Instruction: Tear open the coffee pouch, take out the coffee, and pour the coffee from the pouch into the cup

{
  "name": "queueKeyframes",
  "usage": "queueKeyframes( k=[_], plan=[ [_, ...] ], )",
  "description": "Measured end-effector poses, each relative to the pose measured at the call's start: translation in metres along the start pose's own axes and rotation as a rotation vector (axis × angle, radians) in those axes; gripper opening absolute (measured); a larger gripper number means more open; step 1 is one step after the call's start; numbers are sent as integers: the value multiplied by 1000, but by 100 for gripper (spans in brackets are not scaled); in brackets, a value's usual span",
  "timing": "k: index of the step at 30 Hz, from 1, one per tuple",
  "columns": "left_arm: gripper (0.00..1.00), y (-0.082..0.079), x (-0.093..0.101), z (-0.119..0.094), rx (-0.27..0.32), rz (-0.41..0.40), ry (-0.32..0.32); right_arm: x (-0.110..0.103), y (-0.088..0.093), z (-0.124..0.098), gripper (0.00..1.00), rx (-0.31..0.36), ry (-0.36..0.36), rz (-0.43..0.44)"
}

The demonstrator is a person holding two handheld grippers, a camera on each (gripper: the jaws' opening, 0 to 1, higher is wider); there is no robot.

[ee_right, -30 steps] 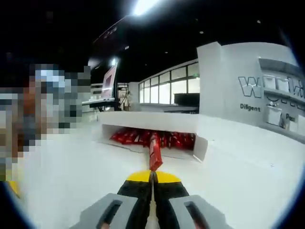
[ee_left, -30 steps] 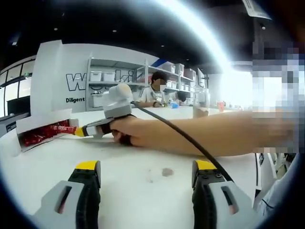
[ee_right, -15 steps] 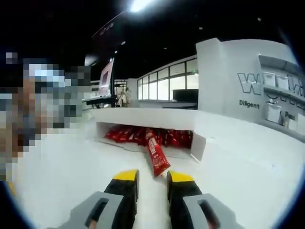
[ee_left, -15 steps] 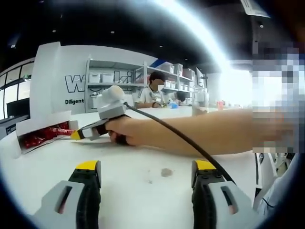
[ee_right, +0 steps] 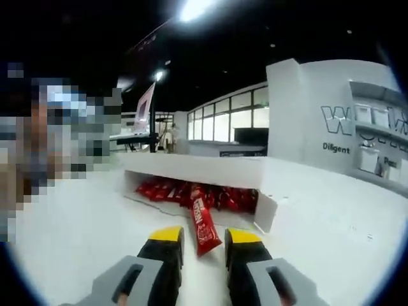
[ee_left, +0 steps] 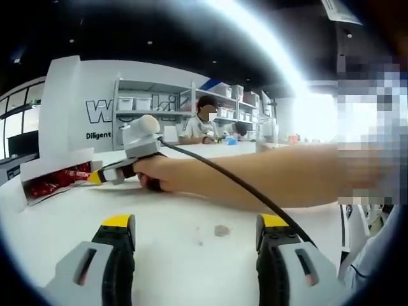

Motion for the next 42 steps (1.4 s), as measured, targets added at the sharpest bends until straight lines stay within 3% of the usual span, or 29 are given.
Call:
queueKeyframes(
  k=[4, 7, 18, 42],
  plan=[
    [79, 0, -1, 0, 0, -3, -7, -1, 2, 5, 27, -24, -27, -22],
    [79, 1, -2, 0, -3, -9, -10, 1, 1, 4, 17, -19, -16, -23],
    [79, 1, 0, -1, -4, -13, -7, -8, 5, 1, 16, -53, -40, -17],
    [78, 0, 2, 2, -1, -10, 26, -4, -2, -3, 4, 15, -81, 37]
  ],
)
Point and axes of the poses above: the point that each gripper's makers call its tool centre point, and the gripper's own axes: z roughly forward along the fingers, x roughly to its right, y roughly out of its underside, the point moved 6 cm from there along -z, roughly backward along the fingers, and after that the axes turned 2 degrees about -y, right-handed, at the moved point
